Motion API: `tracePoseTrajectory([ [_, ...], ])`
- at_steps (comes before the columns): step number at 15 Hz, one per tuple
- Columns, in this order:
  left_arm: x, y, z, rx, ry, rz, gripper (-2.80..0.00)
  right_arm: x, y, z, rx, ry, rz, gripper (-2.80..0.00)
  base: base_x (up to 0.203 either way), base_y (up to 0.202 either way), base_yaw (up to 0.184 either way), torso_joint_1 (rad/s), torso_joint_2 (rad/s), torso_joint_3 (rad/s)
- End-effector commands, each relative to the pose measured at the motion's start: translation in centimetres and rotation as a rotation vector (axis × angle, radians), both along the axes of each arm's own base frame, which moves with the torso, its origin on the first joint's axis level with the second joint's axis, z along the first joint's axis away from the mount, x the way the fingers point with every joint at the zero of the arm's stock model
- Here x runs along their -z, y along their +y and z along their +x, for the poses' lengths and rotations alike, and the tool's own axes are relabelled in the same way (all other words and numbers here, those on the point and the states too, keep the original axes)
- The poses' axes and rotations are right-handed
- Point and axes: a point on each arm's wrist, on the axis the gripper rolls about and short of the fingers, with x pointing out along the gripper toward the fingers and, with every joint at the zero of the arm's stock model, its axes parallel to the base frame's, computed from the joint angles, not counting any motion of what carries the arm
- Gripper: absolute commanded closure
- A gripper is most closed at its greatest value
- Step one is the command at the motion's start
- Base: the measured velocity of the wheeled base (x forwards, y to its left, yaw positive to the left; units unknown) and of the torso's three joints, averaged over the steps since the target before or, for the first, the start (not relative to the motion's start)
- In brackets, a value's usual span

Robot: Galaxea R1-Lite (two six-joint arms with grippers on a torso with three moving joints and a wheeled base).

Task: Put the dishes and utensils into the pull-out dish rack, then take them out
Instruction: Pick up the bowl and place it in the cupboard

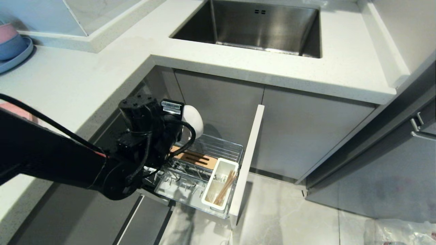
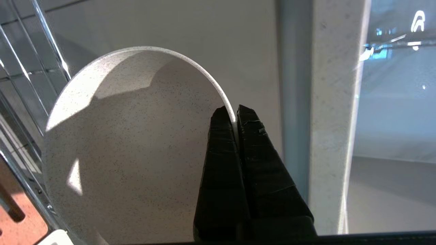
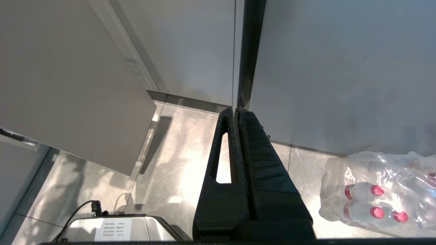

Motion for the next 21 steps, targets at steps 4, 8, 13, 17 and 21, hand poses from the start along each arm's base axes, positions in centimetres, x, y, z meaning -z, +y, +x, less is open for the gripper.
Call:
tracePoseTrajectory([
  [4,2.2,-0.5,1.1,-0.012,-0.002,0.053,0.00,0.0,0.0,0.0,-0.001,0.002,0.000,0.00,0.000,0.000,0.000,0.000,0.00,0.000],
  [8,1.8,-0.7,0.9,-0.008,-0.018,0.080,0.00,0.0,0.0,0.0,0.000,0.002,0.000,0.00,0.000,0.000,0.000,0.000,0.00,0.000],
  [13,0.8,-0.4,0.5,-0.013,-0.042,0.067,0.00,0.0,0.0,0.0,0.000,0.002,0.000,0.00,0.000,0.000,0.000,0.000,0.00,0.000],
  [17,0.6,0.0,0.3,-0.032,-0.044,0.099,0.00,0.0,0.0,0.0,0.001,0.002,0.001,0.00,0.000,0.000,0.000,0.000,0.00,0.000],
  [21,1.4,-0.9,0.0,-0.048,-0.026,0.121,0.00,0.0,0.0,0.0,0.000,0.002,0.000,0.00,0.000,0.000,0.000,0.000,0.00,0.000],
])
